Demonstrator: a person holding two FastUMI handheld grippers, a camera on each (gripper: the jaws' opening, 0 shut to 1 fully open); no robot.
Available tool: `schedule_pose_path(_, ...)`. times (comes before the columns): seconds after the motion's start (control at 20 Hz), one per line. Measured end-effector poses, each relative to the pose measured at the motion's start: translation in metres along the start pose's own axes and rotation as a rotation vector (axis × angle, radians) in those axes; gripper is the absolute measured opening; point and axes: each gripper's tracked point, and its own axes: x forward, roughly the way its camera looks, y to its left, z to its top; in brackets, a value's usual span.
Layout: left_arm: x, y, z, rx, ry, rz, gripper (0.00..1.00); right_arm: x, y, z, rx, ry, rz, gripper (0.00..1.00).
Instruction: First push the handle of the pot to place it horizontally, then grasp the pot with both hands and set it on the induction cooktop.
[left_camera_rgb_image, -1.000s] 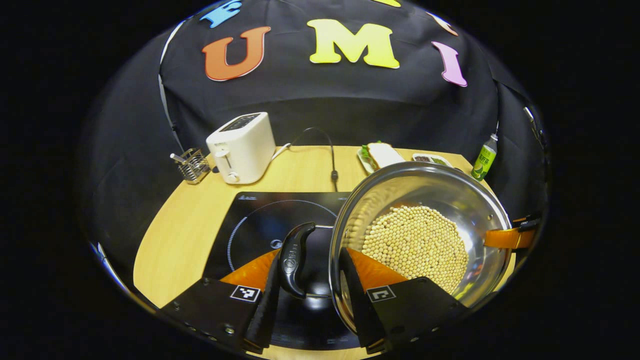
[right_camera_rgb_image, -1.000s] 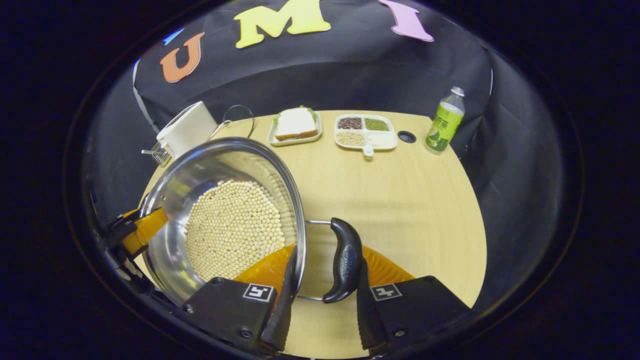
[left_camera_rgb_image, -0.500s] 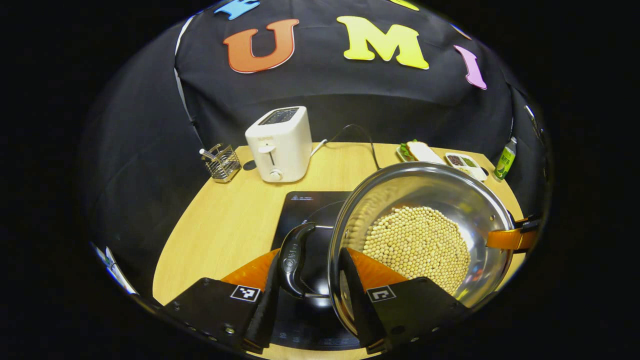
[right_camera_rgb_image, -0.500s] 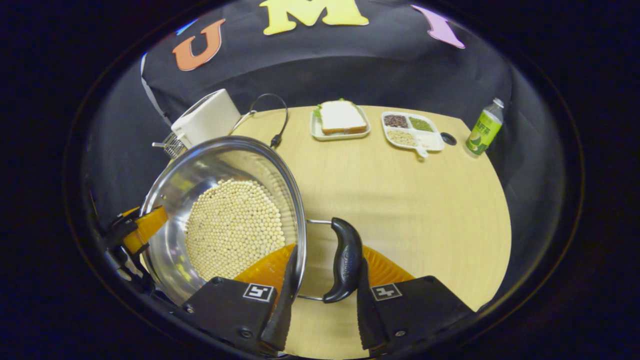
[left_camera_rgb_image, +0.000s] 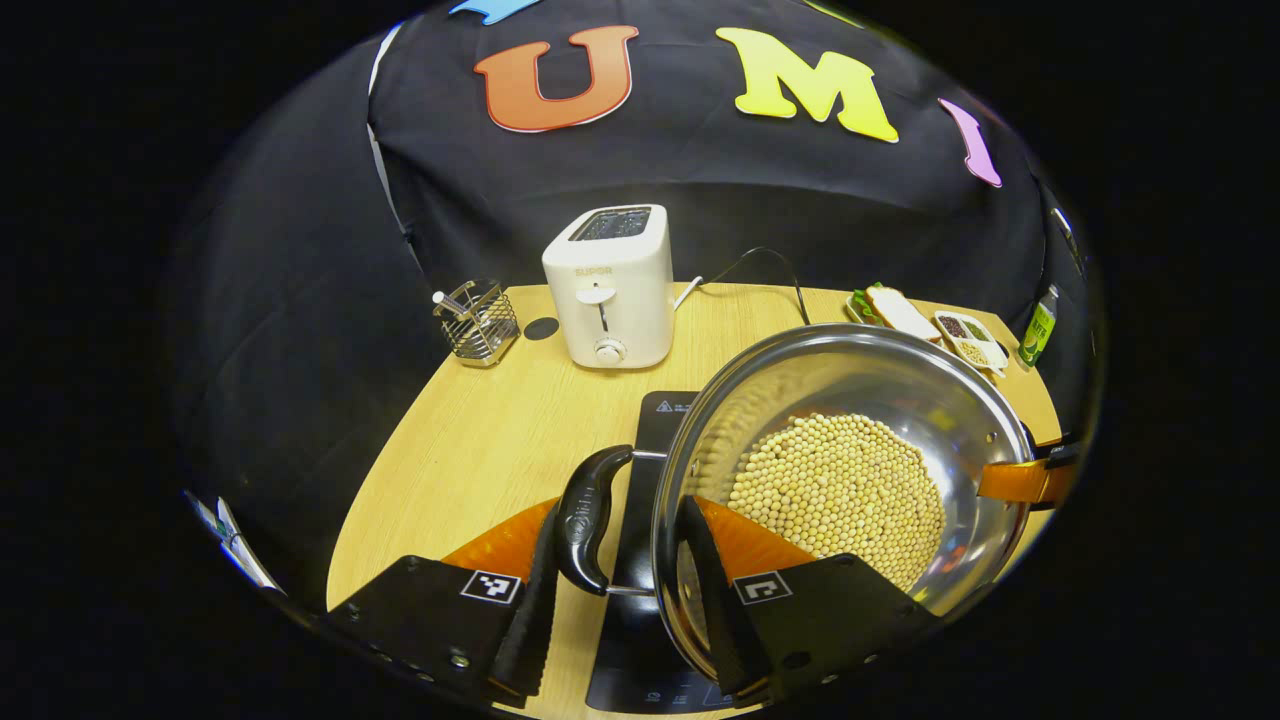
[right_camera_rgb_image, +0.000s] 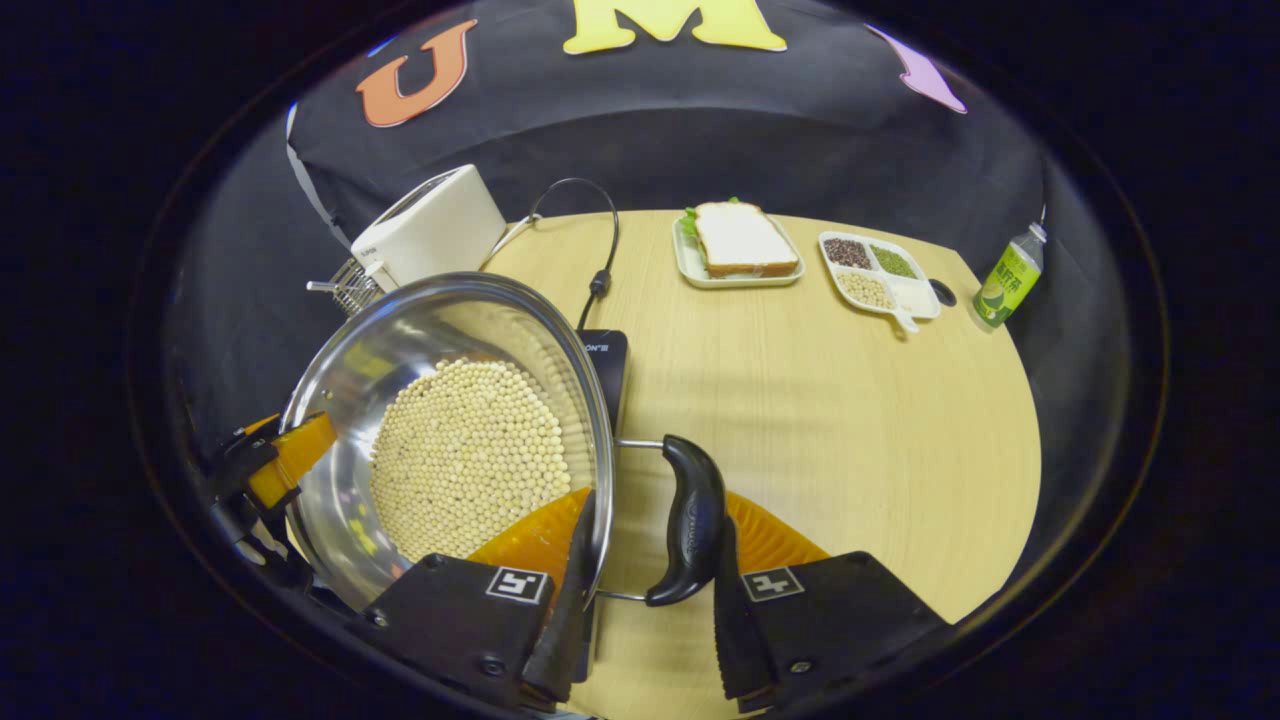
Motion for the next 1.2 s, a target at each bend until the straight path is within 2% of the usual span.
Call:
schedule_pose_path(0.35, 0.016, 0.010, -0.011, -0.006, 0.026, -0.012, 0.63, 0.007, 0.015, -0.007, -0.004, 0.021, -0.032, 0.54)
schedule_pose_path(0.7, 0.017, 0.007, -0.010, 0.030, -0.040, -0.033, 0.64, 0.007, 0.012, -0.006, 0.040, -0.042, -0.036, 0.61)
schedule_pose_path(0.8, 0.019, 0.008, -0.009, 0.048, -0.047, -0.029, 0.68, 0.007, 0.012, -0.006, 0.038, -0.054, -0.043, 0.62)
schedule_pose_path(0.85, 0.020, 0.009, -0.009, 0.046, -0.051, -0.027, 0.79, 0.007, 0.012, -0.006, 0.043, -0.055, -0.047, 0.63)
schedule_pose_path(0.9, 0.021, 0.009, -0.010, 0.053, -0.051, -0.020, 0.72, 0.008, 0.012, -0.006, 0.042, -0.053, -0.048, 0.64)
schedule_pose_path(0.95, 0.022, 0.013, -0.009, 0.061, -0.059, -0.003, 0.74, 0.008, 0.012, -0.007, 0.035, -0.053, -0.047, 0.63)
schedule_pose_path(1.0, 0.020, 0.020, -0.007, 0.064, -0.072, 0.024, 0.80, 0.007, 0.012, -0.006, 0.037, -0.055, -0.038, 0.65)
schedule_pose_path(1.05, 0.018, 0.021, -0.006, 0.054, -0.080, 0.023, 0.81, 0.005, 0.013, -0.006, 0.044, -0.064, -0.021, 0.68)
schedule_pose_path(1.1, 0.016, 0.021, -0.007, 0.045, -0.081, 0.024, 0.98, 0.002, 0.010, -0.004, 0.044, -0.084, -0.017, 0.73)
schedule_pose_path(1.15, 0.014, 0.023, -0.008, 0.045, -0.081, 0.027, 0.97, -0.002, 0.002, -0.003, 0.034, -0.106, -0.026, 0.74)
schedule_pose_path(1.2, 0.010, 0.024, -0.005, 0.050, -0.097, 0.033, 0.97, -0.008, 0.000, -0.003, 0.019, -0.118, -0.026, 0.86)
